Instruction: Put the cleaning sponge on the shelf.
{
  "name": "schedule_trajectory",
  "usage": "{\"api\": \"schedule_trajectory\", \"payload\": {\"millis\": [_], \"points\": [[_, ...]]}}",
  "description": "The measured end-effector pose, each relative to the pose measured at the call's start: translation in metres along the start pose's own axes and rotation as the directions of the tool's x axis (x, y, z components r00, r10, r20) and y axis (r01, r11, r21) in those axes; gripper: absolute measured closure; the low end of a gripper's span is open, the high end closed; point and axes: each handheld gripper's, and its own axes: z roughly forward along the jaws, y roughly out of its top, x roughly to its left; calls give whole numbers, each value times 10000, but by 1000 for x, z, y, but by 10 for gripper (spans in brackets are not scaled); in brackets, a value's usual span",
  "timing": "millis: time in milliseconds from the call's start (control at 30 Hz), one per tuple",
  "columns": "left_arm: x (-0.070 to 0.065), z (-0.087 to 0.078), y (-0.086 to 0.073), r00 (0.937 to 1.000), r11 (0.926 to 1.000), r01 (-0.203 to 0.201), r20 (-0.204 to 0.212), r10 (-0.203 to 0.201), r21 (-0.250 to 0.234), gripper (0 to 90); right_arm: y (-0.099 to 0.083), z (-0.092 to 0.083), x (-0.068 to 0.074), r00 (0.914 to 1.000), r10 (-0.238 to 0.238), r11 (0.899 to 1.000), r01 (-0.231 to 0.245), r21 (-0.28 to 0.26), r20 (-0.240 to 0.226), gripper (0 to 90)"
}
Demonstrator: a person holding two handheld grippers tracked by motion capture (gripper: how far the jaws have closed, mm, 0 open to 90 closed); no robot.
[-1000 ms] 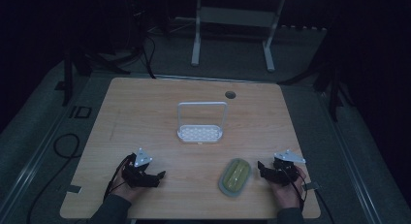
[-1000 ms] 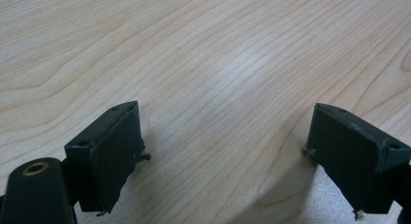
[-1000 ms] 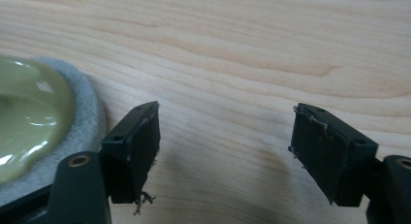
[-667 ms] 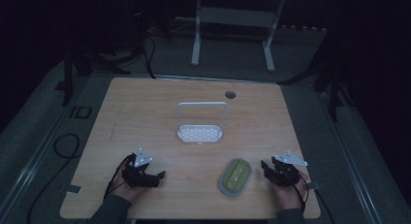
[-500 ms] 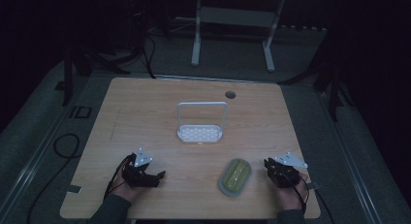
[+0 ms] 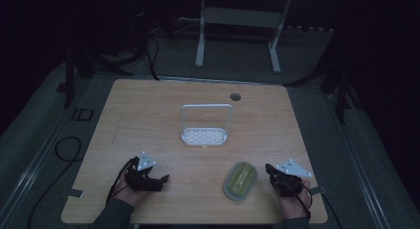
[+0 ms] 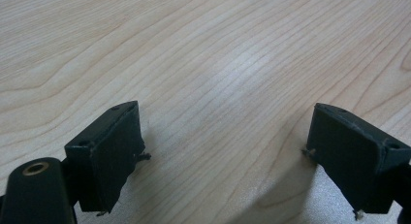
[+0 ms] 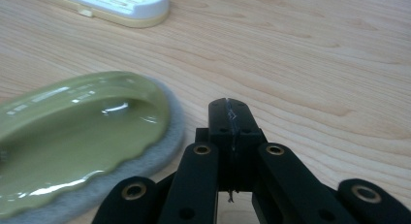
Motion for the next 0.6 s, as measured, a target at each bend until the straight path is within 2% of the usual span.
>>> {"api": "schedule_trajectory", "payload": {"millis": [333, 600], "points": [[0, 0, 0, 10000, 10000, 7, 3, -7, -2, 128, 8, -11, 18, 9989, 14, 9996, -26, -272, -475, 900], [0, 0, 0, 10000, 10000, 4, 0, -4, -2, 128, 12, -14, 29, 9964, 44, 9993, -76, -378, -844, 900]]}}
